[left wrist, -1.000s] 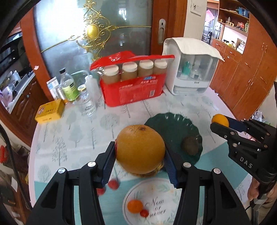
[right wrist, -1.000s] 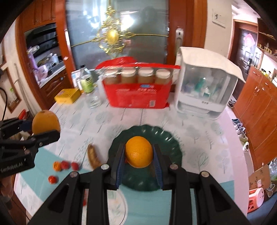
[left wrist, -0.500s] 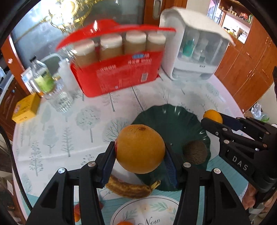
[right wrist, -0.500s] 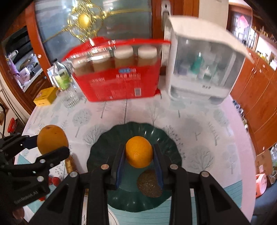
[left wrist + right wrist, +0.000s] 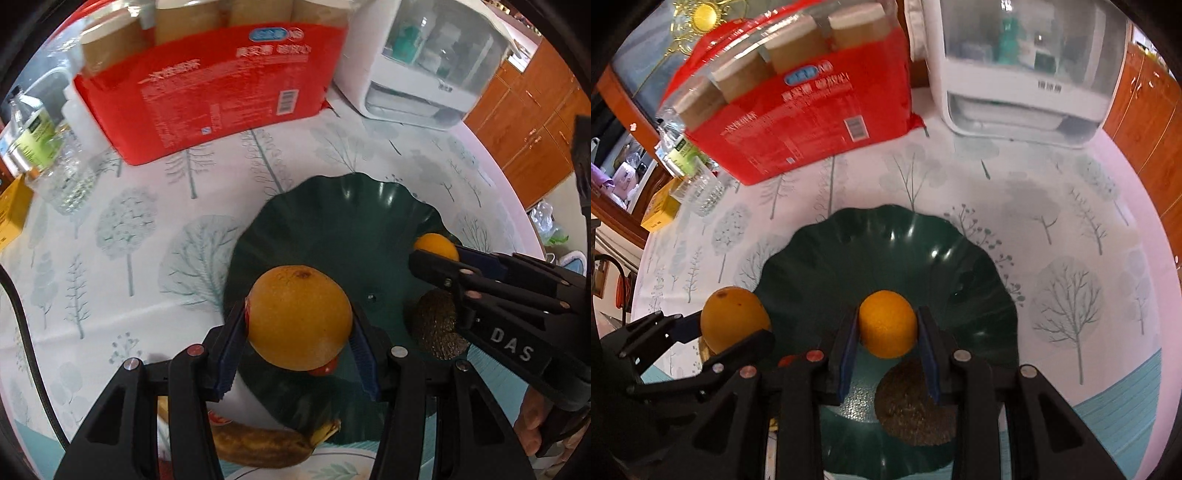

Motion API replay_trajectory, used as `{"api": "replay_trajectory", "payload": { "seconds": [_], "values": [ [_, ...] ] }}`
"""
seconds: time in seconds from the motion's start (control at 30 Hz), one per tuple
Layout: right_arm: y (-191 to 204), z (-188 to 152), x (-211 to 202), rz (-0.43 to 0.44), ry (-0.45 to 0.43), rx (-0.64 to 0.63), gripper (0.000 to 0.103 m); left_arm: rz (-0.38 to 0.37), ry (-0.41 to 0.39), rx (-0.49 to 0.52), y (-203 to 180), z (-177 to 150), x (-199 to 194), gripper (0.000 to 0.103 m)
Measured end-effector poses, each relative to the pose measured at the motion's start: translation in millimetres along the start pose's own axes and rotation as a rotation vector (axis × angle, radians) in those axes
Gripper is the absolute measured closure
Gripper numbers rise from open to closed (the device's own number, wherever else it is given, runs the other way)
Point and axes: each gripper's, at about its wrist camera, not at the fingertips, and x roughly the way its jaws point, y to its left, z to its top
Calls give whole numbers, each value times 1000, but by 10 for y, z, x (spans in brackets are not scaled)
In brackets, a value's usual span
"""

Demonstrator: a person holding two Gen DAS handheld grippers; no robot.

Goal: Organize fruits
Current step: 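Lift and carry the grapefruit and orange over the green leaf plate, then lower both fruits onto the green plate and open both tools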

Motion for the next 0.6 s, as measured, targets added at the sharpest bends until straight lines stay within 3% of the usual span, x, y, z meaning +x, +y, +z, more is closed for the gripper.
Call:
{"api": "replay_trajectory", "payload": {
  "seconds": [0.47, 0.5, 0.57, 0.6],
  "values": [
    [-15, 68, 293, -12, 58, 25, 71, -27, 46, 15, -120, -10, 337, 49],
    [-10, 65, 300, -9, 62, 26, 70, -26, 40, 13, -121, -7, 325, 47],
    [-3, 59, 305, 1, 66, 25, 66, -26, 22, 14, -134, 6, 279, 31],
    [2, 54, 297, 3, 65, 26, 61, -24, 9, 15, -138, 6, 243, 28]
  ]
}}
